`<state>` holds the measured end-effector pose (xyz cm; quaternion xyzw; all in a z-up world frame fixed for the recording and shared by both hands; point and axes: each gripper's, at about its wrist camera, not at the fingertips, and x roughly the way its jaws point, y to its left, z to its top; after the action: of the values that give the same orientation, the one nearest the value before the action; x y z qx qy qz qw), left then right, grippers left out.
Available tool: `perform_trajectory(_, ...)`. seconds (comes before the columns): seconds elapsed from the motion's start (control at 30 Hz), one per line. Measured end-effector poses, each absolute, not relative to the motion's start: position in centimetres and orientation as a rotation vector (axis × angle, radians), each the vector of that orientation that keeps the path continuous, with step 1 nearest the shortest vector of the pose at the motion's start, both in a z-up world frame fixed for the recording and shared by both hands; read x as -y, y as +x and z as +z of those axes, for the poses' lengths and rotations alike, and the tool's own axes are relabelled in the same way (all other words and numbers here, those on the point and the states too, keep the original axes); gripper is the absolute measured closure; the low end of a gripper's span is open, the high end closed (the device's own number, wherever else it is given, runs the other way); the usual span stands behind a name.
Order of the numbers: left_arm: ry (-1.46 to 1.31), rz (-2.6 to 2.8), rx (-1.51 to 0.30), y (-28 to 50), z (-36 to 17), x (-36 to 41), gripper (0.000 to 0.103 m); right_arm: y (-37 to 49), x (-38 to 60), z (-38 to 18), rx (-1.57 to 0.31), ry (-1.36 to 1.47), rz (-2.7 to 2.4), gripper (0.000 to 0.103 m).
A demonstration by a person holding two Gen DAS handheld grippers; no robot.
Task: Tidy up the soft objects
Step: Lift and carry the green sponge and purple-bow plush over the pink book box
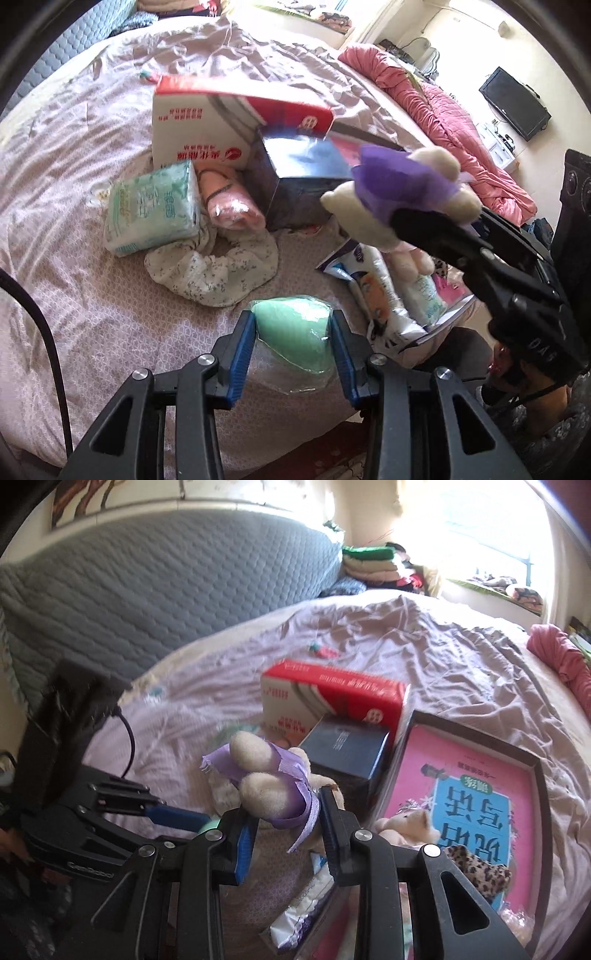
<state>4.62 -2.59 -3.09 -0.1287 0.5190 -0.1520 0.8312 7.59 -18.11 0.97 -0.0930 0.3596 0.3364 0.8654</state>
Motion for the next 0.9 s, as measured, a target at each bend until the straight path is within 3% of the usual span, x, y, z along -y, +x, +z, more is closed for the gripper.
perform_trajectory(0.9, -0.156, -0.416, -0.909, 5.1, 6.6, 10.3, 0.062, 5.6, 29.3, 9.1, -0.544, 0.038, 0.489, 0.070)
